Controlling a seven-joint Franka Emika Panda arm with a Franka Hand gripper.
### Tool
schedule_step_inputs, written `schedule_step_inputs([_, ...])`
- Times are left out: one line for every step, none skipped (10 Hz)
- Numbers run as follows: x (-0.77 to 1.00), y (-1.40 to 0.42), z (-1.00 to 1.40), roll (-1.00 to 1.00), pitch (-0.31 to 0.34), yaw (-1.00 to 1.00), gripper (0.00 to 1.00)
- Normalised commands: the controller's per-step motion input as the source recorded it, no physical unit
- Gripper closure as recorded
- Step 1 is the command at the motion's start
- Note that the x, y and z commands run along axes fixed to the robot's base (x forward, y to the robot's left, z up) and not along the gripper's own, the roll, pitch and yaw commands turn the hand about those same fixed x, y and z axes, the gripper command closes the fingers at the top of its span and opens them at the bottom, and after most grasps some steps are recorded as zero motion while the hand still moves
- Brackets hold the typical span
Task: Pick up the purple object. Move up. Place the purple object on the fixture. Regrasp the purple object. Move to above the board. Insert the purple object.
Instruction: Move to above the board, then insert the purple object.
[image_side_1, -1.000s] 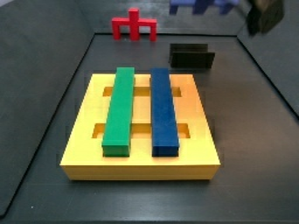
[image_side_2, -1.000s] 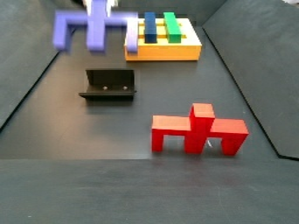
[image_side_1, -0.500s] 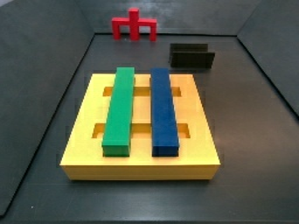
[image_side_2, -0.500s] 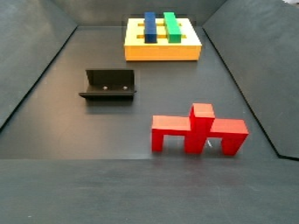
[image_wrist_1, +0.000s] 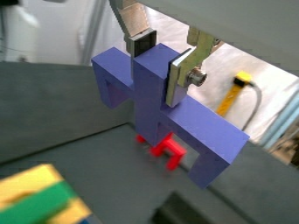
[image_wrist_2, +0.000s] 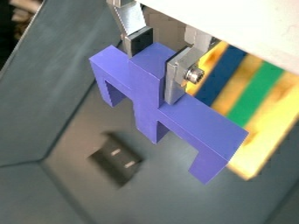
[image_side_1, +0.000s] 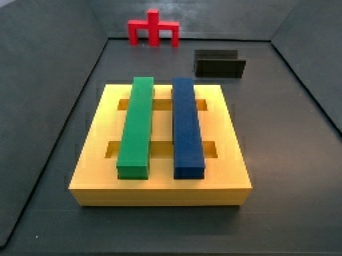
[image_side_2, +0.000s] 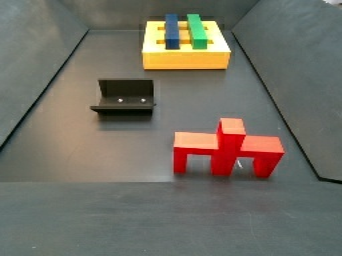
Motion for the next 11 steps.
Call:
schedule_step_inputs([-0.49, -0.59, 0.09, -1.00, 0.079, 0.03, 1.00])
schedule_step_inputs([-0.18, -0.17, 0.04, -1.00, 0.068, 0.04, 1.00])
schedule_step_inputs([-0.11, -0.05, 0.02, -1.00, 0.057, 0.04, 1.00])
schedule_step_inputs([-0.06, 0.02, -0.01, -1.00, 0.041, 0.04, 1.00])
schedule_step_inputs([-0.06, 0.01, 0.01, -1.00, 0.028, 0.04, 1.00])
schedule_step_inputs([-0.06, 0.02, -0.01, -0.85, 0.001, 0.03, 1.00])
schedule_step_inputs([-0.05, 0.03, 0.00, -0.56, -0.018, 0.01, 1.00])
schedule_step_inputs([-0.05, 0.02, 0.00, -0.37, -0.023, 0.01, 1.00])
schedule_step_inputs([-0.03, 0.01, -0.01, -0.22, -0.020, 0.00, 1.00])
schedule_step_inputs([0.01, -0.03, 0.00, 0.00, 0.000, 0.00, 1.00])
schedule_step_inputs([-0.03, -0.47, -0.62, 0.00, -0.133, 0.02, 1.00])
